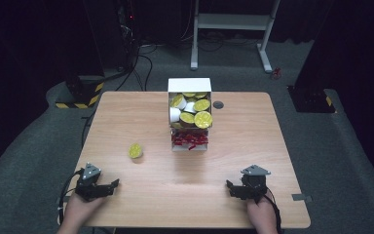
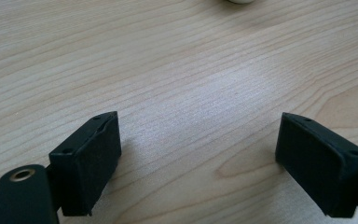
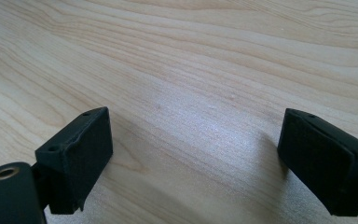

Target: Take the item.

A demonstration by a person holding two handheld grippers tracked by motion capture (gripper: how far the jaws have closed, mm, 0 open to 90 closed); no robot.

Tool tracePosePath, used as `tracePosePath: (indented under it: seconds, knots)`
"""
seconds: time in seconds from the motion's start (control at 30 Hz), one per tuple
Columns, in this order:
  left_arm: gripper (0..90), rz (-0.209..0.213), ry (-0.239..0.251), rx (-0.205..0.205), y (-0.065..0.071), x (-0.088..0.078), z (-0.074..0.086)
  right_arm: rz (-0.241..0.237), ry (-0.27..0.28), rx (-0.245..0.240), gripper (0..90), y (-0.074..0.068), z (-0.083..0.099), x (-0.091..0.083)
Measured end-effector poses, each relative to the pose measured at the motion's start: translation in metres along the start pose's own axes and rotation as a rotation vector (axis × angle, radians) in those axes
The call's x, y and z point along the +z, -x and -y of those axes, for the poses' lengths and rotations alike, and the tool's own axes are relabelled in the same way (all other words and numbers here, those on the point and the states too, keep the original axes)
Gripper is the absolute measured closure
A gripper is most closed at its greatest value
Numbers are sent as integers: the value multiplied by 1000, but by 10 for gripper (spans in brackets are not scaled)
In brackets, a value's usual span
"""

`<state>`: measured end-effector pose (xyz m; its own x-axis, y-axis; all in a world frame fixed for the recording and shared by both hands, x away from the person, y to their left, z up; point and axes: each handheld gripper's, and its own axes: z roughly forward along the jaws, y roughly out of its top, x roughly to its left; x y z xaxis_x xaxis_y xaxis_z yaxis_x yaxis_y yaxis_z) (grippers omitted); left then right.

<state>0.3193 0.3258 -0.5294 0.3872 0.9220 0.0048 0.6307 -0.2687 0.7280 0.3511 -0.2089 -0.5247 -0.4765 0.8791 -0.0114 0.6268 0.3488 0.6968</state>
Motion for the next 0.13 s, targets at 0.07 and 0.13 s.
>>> tracePosePath:
  seconds: [0.07,0.13]
  knots:
    - [145,1,-1,-3,0,0,1,0,0,0,101,0,0,0]
    - [146,2,-1,-2,0,-1,1,0,0,0,101,0,0,0]
